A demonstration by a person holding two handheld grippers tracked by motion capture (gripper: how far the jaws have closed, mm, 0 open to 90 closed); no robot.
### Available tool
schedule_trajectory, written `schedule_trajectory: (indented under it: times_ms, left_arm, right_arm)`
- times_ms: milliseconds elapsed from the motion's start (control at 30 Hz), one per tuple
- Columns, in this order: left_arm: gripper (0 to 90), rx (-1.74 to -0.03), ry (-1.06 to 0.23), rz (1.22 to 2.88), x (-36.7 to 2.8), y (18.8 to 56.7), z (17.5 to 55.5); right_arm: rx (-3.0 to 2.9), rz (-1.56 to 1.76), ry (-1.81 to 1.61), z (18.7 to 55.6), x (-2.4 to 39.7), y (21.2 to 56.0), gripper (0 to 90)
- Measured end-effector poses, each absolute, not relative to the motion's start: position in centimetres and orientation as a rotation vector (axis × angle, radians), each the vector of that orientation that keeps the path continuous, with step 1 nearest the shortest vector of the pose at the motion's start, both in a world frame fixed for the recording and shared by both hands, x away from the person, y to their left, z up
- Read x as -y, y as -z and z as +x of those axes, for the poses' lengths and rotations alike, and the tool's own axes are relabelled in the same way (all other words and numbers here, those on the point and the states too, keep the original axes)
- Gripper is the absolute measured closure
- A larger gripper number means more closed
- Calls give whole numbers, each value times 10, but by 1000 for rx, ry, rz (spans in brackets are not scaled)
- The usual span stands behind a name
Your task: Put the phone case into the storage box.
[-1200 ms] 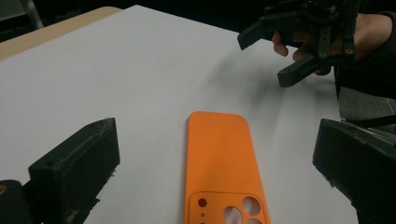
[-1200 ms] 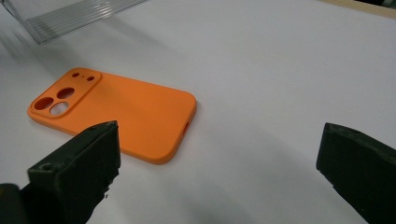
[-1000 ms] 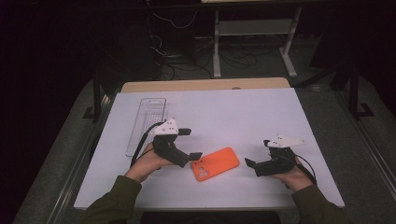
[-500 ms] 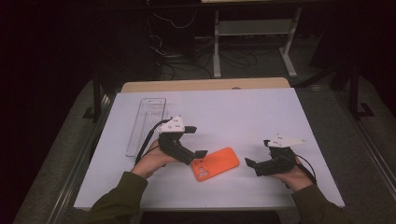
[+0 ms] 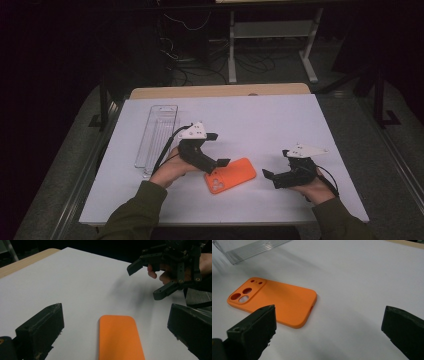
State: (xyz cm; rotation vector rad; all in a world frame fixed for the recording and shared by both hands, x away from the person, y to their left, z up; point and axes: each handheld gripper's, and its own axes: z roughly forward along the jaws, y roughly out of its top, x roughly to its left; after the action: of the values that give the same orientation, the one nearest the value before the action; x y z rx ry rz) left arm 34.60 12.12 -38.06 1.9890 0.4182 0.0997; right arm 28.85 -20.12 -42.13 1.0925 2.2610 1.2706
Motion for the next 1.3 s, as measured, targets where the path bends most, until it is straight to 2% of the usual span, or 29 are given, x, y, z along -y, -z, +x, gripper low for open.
schedule_trajectory:
  times_ms: [1300]
  left_arm:
    - [0,-390,-113,2145,-105,404,339]
  right_arm:
    - [-2278,1075,-1271,289,199,423,0]
